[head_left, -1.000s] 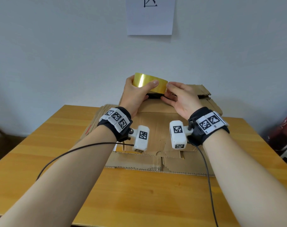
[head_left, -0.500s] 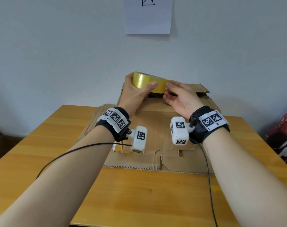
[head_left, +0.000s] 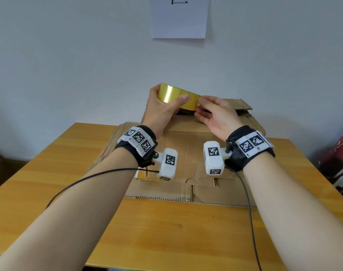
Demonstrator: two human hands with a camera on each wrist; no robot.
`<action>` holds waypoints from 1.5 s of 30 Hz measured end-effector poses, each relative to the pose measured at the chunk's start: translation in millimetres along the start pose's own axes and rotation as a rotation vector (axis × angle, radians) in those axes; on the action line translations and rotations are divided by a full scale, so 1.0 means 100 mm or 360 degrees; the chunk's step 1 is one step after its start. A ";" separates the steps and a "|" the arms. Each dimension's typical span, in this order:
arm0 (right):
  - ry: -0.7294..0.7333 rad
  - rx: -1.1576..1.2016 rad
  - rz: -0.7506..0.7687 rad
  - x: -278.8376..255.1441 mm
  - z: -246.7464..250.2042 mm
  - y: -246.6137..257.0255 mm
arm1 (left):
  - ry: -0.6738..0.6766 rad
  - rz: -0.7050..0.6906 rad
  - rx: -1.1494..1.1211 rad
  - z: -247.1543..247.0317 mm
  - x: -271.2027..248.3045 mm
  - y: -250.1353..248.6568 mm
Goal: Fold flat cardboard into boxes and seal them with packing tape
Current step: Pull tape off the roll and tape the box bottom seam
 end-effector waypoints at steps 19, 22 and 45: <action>-0.0031 -0.0023 -0.0012 -0.01 -0.03 0.01 | -0.0042 0.0049 0.0016 0.00 0.00 0.02; -0.0042 -0.0015 -0.0008 -0.01 -0.01 0.01 | -0.0032 0.0043 0.0017 -0.01 0.00 0.02; -0.0104 -0.0080 0.0022 0.01 0.02 0.00 | -0.0072 0.0101 0.0101 0.01 0.00 0.05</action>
Point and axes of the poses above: each hand's wrist, its own x-axis towards the middle knuckle, its own z-axis out of the back of the hand, y = z × x, the point moved 8 cm from there along x, towards the middle knuckle, and after that the axes turned 10 degrees about y, right-handed, at the moved point
